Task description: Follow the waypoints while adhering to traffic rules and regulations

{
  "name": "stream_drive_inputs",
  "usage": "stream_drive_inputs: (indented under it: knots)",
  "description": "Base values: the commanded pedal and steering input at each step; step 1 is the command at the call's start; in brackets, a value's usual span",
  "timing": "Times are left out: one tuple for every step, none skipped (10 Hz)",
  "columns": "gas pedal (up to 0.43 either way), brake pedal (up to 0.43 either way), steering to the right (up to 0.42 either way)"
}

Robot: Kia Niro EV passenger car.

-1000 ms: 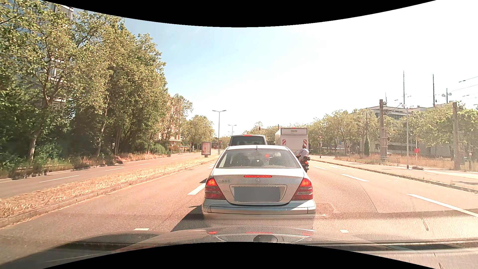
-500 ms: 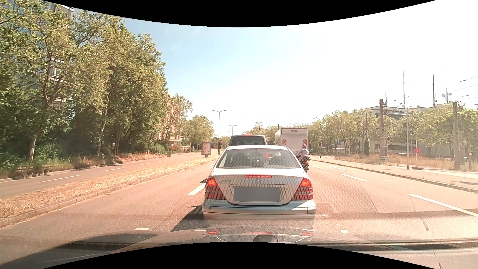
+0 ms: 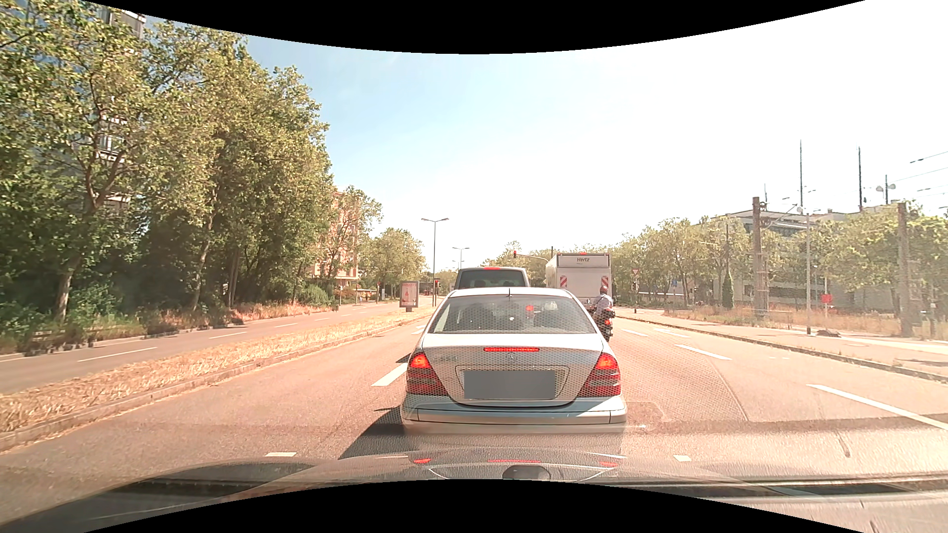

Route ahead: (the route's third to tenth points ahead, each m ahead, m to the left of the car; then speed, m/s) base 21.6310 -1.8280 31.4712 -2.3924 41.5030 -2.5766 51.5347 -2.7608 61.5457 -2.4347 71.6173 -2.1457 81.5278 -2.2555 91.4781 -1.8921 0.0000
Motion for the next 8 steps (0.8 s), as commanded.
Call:
stream_drive_inputs:
  knots:
    - [0.000,0.213,0.089]
    - [0.000,0.213,0.090]
    - [0.000,0.220,0.090]
    - [0.000,0.213,0.090]
    - [0.000,0.213,0.089]
    - [0.000,0.213,0.090]
    - [0.000,0.213,0.090]
    - [0.000,0.213,0.090]
